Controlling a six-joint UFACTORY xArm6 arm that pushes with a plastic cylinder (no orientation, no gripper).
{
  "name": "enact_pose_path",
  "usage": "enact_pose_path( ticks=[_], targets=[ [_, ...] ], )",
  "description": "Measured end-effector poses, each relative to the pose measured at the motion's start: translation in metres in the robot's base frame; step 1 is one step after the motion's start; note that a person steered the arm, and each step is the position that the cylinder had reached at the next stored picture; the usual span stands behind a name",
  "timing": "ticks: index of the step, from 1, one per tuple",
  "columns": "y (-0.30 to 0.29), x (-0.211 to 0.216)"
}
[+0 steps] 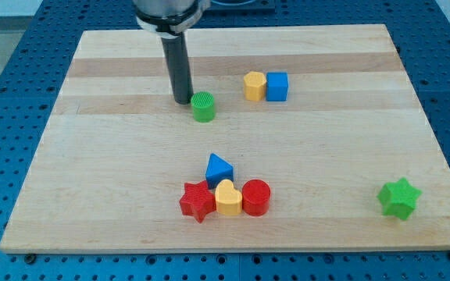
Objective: Slightly nudge red star
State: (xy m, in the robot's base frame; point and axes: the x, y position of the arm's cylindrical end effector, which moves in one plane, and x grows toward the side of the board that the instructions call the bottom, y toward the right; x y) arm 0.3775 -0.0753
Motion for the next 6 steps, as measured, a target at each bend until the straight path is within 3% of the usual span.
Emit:
enact_pose_path(
  ticks=[4, 6],
  targets=[
    [0.088, 0.059],
    [0.098, 0.089]
  ],
)
